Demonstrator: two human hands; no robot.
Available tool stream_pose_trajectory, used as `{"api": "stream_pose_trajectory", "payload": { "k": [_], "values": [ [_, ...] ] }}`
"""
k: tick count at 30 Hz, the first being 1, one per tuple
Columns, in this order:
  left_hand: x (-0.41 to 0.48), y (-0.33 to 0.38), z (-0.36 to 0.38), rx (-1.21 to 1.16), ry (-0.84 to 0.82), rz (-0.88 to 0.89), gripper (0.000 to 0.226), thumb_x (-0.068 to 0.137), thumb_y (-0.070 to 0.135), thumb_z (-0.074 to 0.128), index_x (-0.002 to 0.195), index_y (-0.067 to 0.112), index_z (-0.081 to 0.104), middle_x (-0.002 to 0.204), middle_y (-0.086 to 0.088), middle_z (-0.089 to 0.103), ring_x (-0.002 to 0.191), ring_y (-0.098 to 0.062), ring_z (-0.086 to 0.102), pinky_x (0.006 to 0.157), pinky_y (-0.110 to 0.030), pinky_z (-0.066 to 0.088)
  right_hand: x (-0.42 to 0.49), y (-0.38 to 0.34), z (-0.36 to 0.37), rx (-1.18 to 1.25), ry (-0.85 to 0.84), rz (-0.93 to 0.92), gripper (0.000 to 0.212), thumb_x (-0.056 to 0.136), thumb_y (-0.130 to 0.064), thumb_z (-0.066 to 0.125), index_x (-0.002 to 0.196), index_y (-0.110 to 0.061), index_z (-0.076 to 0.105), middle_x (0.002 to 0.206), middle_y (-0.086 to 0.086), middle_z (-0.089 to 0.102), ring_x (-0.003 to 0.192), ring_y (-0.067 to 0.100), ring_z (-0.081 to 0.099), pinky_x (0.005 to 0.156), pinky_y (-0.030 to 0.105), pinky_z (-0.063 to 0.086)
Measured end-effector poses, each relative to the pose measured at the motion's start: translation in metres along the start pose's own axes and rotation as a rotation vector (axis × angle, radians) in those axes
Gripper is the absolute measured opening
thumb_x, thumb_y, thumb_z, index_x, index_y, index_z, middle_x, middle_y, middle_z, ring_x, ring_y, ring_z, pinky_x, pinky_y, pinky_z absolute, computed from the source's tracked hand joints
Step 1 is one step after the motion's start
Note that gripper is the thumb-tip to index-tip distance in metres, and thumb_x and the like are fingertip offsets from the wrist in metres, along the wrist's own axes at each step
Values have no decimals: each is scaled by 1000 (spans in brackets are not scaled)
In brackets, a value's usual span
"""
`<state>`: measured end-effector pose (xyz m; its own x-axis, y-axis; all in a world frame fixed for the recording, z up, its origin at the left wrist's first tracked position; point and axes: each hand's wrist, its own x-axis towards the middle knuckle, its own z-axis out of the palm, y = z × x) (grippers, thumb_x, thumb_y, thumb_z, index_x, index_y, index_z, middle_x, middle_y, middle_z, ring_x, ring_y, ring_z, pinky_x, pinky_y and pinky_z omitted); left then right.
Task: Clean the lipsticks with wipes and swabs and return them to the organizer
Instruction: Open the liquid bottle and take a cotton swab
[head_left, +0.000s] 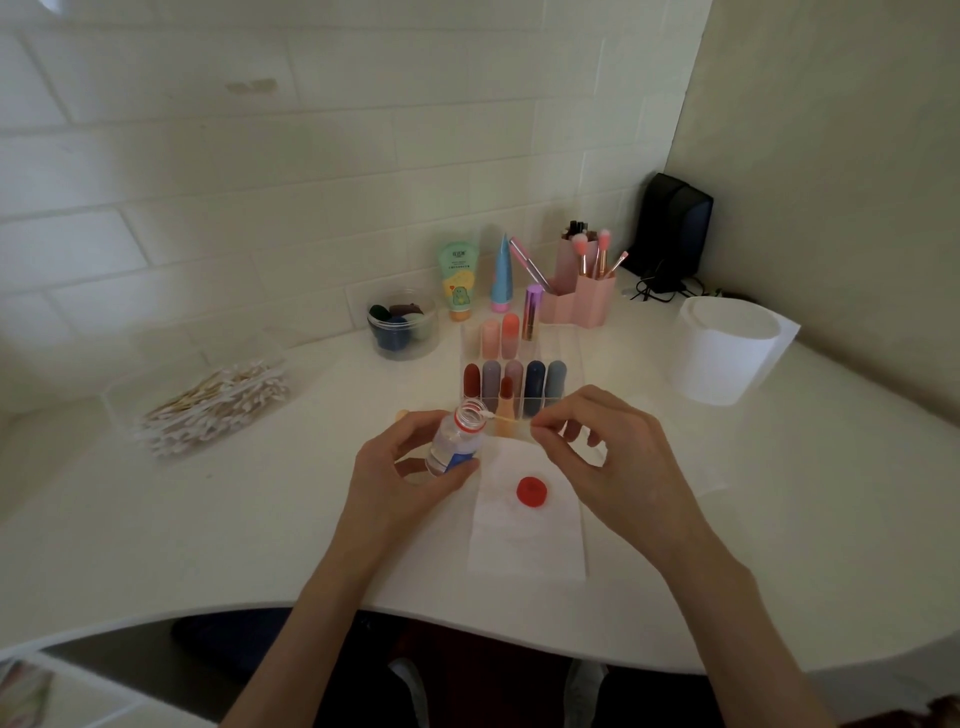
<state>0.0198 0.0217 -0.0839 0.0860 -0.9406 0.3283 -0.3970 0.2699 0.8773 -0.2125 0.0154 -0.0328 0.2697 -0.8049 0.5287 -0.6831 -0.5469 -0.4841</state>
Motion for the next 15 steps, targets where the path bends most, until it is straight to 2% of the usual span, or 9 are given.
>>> {"api": "stream_pose_trajectory", "payload": {
  "k": [3,8,11,15],
  "values": [
    [0,0,0,12,-6,6,51,79,25,85,127,24,67,118,13,71,107,-3,66,87,-16,55,-2,0,0,86,22,47,8,91,-19,75,98,-21,77,89,-12,68,78,6,61,68,8,43],
    [0,1,-1,13,-12,18,52,78,22,86,126,23,67,117,13,71,106,-3,67,85,-15,55,-9,15,-7,163,71,112,9,91,-15,75,97,-23,75,88,-17,69,83,8,64,69,15,47],
    [0,2,0,12,-15,24,52,77,21,87,125,24,67,117,15,70,105,0,67,85,-13,54,-16,32,-17,117,131,187,9,91,-15,74,94,-24,74,87,-20,70,83,5,64,69,16,47],
    [-1,4,-1,3,-18,26,51,77,18,86,124,22,67,116,14,70,103,2,66,83,-10,52,-27,68,-27,1,166,351,9,90,-14,75,88,-23,74,83,-16,71,80,2,65,66,8,43]
  ]
}}
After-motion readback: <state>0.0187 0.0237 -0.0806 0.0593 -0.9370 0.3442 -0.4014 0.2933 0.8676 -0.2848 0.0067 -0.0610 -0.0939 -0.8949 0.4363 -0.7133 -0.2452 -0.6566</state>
